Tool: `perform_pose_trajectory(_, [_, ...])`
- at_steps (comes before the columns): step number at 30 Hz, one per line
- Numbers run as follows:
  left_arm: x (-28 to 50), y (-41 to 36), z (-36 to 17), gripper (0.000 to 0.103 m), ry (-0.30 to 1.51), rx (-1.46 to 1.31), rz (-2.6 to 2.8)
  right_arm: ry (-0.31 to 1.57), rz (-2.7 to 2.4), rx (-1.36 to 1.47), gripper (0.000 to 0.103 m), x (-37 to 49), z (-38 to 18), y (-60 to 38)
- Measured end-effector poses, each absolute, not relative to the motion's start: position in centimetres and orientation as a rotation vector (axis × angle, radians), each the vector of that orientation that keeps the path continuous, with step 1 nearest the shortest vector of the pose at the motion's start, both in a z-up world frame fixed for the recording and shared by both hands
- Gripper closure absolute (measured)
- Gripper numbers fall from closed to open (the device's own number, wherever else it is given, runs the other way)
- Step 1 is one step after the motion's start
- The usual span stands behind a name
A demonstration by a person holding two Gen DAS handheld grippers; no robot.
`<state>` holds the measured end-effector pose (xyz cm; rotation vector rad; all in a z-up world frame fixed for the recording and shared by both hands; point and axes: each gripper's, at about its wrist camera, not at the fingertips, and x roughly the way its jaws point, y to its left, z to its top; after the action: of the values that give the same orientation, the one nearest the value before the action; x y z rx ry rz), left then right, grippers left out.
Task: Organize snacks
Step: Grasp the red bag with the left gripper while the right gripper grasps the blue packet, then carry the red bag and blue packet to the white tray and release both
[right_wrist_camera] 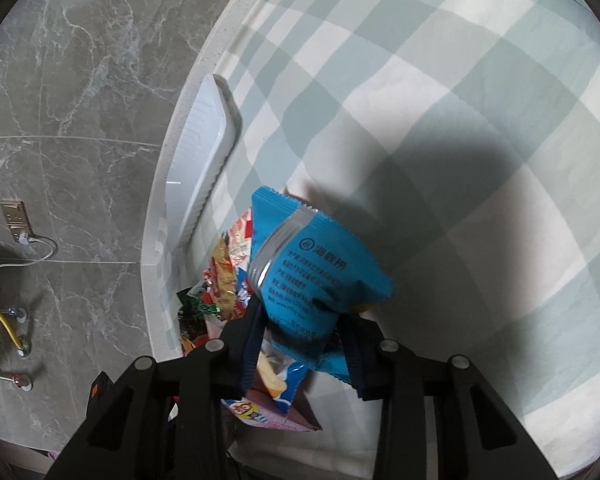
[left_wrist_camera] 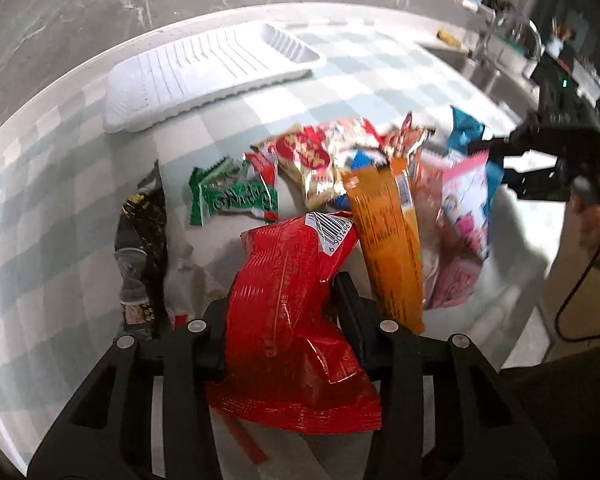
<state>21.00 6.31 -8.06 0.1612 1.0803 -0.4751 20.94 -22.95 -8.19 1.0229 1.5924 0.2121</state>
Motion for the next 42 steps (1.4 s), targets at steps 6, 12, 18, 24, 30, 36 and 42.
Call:
perform_pose_trajectory(6, [22.3,7.9,-5.0,0.063,1.033,0.055,-0.484,1.556,0.246,1.021,0.065,22.9,-7.0,-23.0])
perform_pose_trajectory(12, [24.8,9.7,-2.6,0.063,0.996,-0.051,-0.494,1.521,0.322,0.983,0.065,26.4,-5.6,-21.8])
perform_pose_trajectory(18, [27.6,11.5,-0.9,0.063,0.968,-0.118,-0.484,1.509,0.383,0.944,0.065,29.7,-4.6,-20.0])
perform_pose_trajectory(24, [31.3,13.0,0.7,0.063,0.938,-0.157,-0.477,1.507,0.447,0.885,0.065,33.3,-3.7,-17.8])
perform_pose_trajectory(30, [35.6,14.1,1.8,0.063,0.913,-0.188,-0.464,1.516,0.482,0.830,0.065,36.8,-3.6,-15.6])
perform_pose_trajectory(36, [40.1,14.7,1.3,0.063,0.919,-0.205,-0.438,1.548,0.511,0.775,0.065,40.5,-5.0,-13.3])
perform_pose_trajectory(42, [44.3,15.4,-0.8,0.063,0.948,-0.229,-0.412,1.581,0.521,0.738,0.064,43.6,-7.1,-11.6])
